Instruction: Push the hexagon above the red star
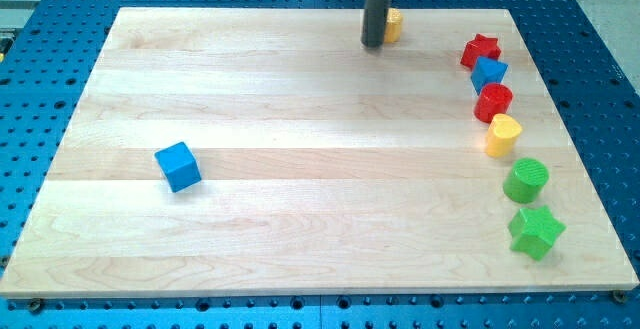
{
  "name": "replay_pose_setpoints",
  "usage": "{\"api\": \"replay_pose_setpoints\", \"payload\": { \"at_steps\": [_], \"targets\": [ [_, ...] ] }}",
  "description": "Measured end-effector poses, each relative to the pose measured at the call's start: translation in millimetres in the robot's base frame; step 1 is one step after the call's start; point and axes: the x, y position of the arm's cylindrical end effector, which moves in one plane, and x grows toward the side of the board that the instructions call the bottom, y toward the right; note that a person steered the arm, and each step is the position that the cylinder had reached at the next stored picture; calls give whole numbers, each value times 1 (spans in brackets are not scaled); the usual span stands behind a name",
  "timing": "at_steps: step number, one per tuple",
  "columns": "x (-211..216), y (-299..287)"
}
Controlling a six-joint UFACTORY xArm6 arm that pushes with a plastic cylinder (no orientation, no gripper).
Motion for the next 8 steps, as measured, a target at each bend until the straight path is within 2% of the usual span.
{"api": "replay_pose_setpoints", "payload": {
  "at_steps": [1, 4, 5, 6, 8],
  "targets": [
    [-18, -4],
    [-14, 118],
    [-14, 125],
    [-6, 95],
    [0, 129]
  ]
}}
